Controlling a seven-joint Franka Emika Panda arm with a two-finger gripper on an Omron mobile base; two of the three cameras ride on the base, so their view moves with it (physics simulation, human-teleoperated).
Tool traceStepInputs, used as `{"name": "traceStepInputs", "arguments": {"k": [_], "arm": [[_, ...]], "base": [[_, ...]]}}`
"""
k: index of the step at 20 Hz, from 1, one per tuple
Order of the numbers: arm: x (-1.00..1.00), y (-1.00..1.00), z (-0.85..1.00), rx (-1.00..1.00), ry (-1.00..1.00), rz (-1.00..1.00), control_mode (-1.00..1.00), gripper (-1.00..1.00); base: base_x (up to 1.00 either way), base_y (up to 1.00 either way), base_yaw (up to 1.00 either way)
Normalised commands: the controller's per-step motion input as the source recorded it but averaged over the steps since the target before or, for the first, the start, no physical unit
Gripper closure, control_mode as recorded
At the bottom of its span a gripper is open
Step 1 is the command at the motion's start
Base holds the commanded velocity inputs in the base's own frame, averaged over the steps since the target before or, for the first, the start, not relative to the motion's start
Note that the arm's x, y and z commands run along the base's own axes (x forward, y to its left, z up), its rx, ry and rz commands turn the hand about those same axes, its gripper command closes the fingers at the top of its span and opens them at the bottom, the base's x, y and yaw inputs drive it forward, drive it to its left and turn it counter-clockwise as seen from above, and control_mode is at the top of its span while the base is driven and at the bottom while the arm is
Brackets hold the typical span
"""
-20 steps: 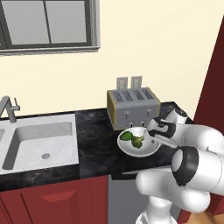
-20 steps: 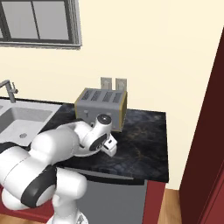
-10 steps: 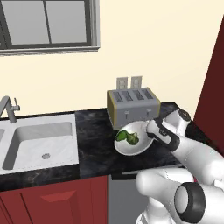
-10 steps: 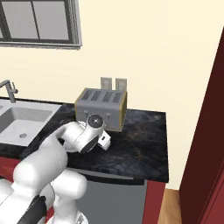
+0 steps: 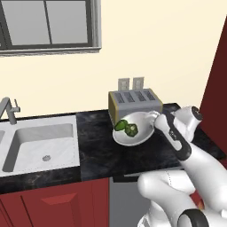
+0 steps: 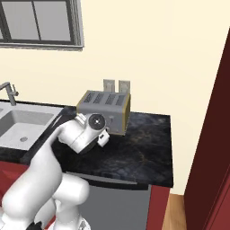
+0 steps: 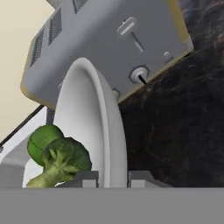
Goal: Dump the broccoli and avocado from the bowl so the bowl can be washed. Place the bowl in the sink after clearing the leftovers.
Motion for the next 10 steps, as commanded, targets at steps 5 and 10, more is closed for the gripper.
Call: {"name": "traceStepInputs", "arguments": {"k": [5,10], "arm": [[-0.33,0.00,0.95,0.30,0.01,-0.10,-1.00,1.00],[-0.50,0.00,0.96,0.41,0.10,-0.11,-1.00,1.00]], "base": [[0.00,0.00,0.00],[0.00,0.00,0.00]]}}
